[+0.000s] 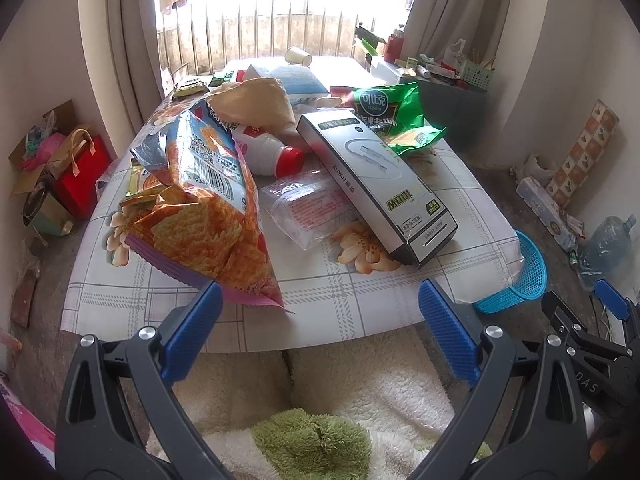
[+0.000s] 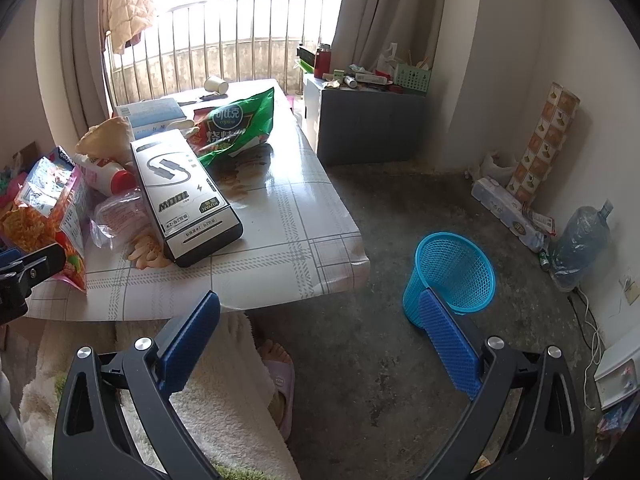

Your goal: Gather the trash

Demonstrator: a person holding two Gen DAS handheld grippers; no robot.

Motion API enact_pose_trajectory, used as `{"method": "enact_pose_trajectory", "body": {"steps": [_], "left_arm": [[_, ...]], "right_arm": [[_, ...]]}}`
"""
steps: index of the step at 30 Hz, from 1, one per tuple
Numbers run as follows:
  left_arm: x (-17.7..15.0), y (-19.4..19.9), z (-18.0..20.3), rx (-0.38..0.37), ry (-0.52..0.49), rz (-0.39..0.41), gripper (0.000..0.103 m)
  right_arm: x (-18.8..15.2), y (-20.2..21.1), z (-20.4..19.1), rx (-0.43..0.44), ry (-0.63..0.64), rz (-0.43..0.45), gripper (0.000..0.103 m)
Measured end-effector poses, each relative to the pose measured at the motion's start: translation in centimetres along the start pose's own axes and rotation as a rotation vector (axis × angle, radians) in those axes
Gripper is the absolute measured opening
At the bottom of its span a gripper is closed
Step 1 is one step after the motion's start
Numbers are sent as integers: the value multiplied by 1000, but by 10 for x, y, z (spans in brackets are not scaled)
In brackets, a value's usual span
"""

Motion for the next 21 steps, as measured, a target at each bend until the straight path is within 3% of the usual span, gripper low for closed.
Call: {"method": "enact_pose_trajectory", "body": {"steps": [21], "left_arm": [[0,-6,-3,1,11,-21,94]], "right_arm": [[1,-1,-1,-2,4,-2,97]]}}
Point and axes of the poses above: each gripper's, at about its wrist camera, not at the fingertips, and y roughly against the way its jaws point, z to its right, x to its top, the point moved 5 cm from there along -y, roughly the way its jaws point, and after that the axes turned 7 degrees about -x, right-handed, at the moved point
